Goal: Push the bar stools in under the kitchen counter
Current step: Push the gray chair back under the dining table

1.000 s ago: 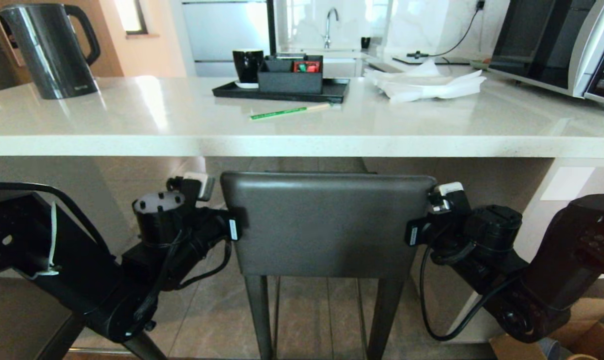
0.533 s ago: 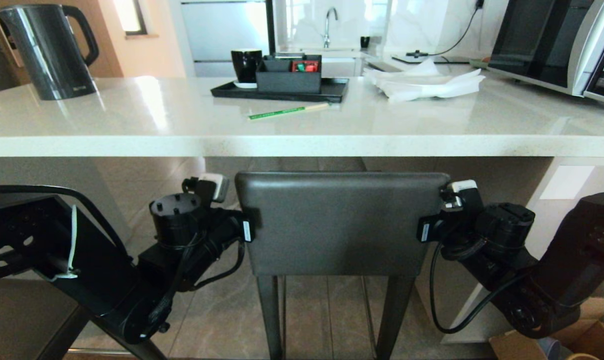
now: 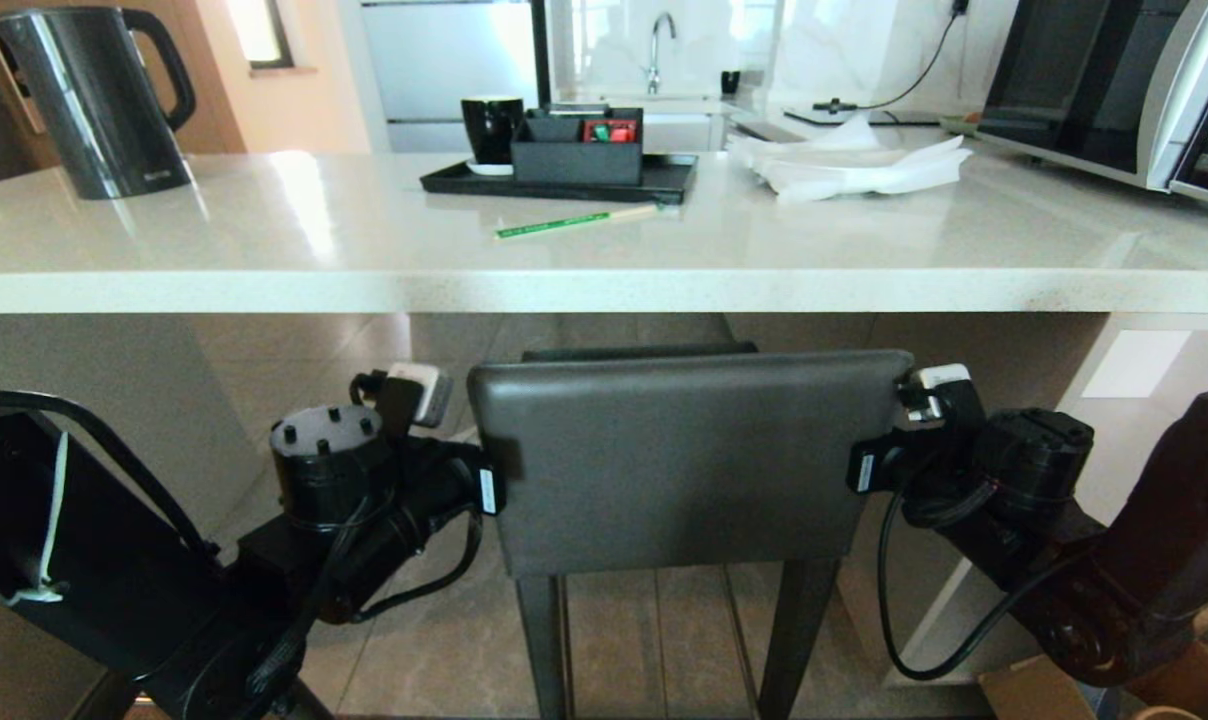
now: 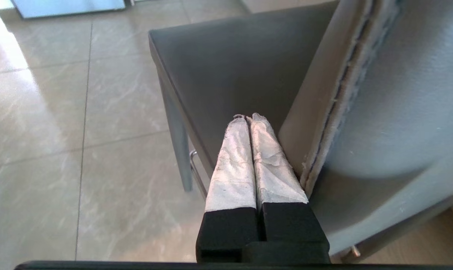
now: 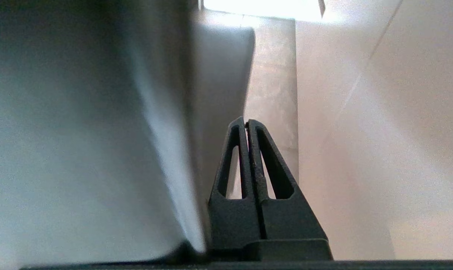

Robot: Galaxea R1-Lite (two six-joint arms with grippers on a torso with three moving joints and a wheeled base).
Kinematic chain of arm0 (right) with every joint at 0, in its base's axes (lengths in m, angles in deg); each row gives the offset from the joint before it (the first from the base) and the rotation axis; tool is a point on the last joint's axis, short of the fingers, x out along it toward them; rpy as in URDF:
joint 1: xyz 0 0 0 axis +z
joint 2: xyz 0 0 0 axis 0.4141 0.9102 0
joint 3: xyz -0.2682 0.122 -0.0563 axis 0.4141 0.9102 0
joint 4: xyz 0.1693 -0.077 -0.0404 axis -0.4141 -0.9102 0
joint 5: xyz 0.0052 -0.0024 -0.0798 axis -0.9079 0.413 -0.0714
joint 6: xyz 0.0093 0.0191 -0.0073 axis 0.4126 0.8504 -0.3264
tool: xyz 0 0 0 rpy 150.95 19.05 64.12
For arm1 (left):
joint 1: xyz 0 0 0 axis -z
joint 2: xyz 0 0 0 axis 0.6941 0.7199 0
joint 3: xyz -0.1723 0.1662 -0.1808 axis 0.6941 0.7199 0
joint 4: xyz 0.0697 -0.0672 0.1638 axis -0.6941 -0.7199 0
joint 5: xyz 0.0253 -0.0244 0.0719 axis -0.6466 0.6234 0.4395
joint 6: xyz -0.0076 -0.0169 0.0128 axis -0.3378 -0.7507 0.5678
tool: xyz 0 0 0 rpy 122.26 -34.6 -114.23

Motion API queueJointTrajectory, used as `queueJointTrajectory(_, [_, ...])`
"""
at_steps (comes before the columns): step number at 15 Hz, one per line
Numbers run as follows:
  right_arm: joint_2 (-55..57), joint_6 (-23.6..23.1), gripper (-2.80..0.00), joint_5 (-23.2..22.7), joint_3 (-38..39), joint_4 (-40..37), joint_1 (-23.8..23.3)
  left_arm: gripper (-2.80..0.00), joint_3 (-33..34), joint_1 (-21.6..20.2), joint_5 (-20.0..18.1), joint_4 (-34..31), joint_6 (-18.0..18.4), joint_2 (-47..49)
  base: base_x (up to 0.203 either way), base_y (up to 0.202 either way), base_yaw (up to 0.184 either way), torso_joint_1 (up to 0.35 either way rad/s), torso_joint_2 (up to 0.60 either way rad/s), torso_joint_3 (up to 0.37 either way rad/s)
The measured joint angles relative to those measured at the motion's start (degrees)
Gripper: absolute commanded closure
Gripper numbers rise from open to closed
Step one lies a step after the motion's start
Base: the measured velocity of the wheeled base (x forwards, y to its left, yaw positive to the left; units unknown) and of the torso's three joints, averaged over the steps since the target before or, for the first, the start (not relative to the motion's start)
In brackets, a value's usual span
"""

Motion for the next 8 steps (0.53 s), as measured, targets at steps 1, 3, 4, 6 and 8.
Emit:
queueJointTrajectory(1, [-0.64,0.03,0.00,0.09,1.03,-0.12,-0.62,0.00,0.85,-0.12,1.23,0.02,0.00,-0.72,0.000,0.000,0.000,0.000,0.00,0.000])
queueJointTrajectory(3, [-1.68,0.15,0.00,0.22,3.00,0.02,-1.22,0.00,1.77,-0.23,2.13,-0.02,0.00,-1.54,0.000,0.000,0.000,0.000,0.00,0.000])
queueJointTrajectory(4, [-2.18,0.15,0.00,0.33,3.74,0.34,-1.30,0.00,1.77,-0.21,2.32,0.00,0.01,-1.61,0.000,0.000,0.000,0.000,0.00,0.000])
queueJointTrajectory(6, [-3.42,0.33,0.00,0.45,5.25,0.66,-1.45,0.00,1.66,-0.23,2.61,0.06,0.00,-1.61,0.000,0.000,0.000,0.000,0.00,0.000])
queueJointTrajectory(8, [-4.82,0.34,0.00,0.35,6.38,0.72,-1.81,0.00,1.85,-1.09,2.74,0.11,0.00,-1.69,0.000,0.000,0.000,0.000,0.00,0.000])
